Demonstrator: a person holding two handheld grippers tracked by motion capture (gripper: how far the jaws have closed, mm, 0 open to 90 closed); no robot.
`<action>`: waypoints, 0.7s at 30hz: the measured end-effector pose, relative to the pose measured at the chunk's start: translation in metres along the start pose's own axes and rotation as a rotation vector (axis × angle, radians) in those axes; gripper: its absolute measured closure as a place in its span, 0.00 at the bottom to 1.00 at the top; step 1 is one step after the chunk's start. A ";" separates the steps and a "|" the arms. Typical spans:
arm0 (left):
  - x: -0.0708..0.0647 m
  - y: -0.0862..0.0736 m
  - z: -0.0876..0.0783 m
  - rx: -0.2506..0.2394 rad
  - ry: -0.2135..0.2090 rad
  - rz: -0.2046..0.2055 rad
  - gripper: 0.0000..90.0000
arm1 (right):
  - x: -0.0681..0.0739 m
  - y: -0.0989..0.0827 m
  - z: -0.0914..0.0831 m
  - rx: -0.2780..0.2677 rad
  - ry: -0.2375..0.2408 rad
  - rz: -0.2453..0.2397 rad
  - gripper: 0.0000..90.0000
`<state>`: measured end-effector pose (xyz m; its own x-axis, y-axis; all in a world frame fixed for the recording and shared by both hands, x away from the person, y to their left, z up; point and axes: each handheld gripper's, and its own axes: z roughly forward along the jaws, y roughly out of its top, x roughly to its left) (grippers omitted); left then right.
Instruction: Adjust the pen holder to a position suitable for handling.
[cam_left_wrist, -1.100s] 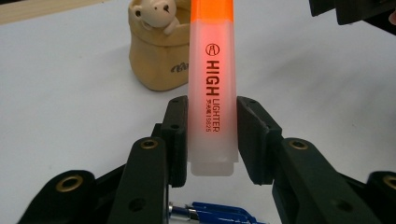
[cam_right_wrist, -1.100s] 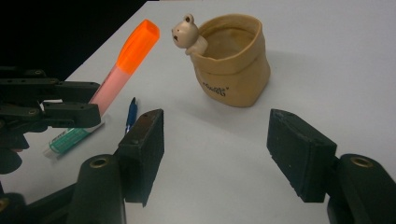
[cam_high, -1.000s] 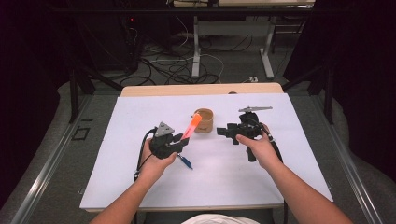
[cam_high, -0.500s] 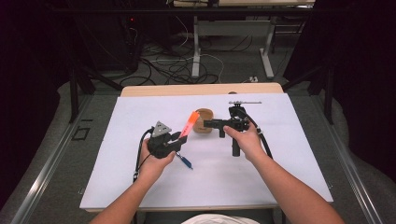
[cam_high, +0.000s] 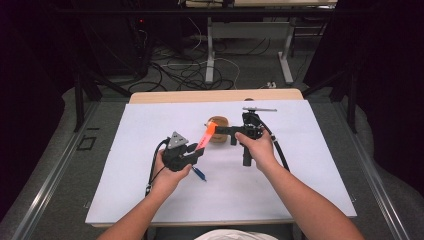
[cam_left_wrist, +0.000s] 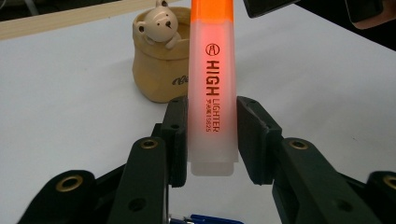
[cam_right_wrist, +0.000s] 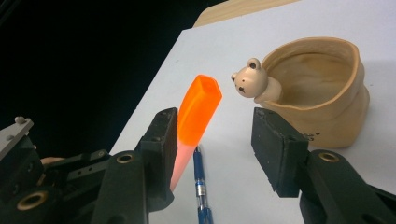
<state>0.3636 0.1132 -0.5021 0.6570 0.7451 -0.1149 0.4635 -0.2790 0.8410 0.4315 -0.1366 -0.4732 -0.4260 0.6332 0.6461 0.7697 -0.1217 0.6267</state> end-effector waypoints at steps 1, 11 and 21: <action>0.000 0.000 0.000 0.000 0.000 0.000 0.73 | 0.000 0.000 0.000 0.002 0.004 0.007 0.59; -0.008 -0.001 0.005 0.008 -0.018 0.017 0.73 | 0.001 0.000 -0.001 0.013 0.005 0.012 0.63; -0.016 -0.001 0.006 -0.014 -0.042 0.035 0.73 | -0.003 0.000 0.000 0.041 0.025 0.083 0.68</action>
<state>0.3564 0.0974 -0.5044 0.6972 0.7088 -0.1068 0.4316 -0.2961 0.8521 0.4324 -0.1386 -0.4748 -0.3716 0.6027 0.7062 0.8215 -0.1410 0.5525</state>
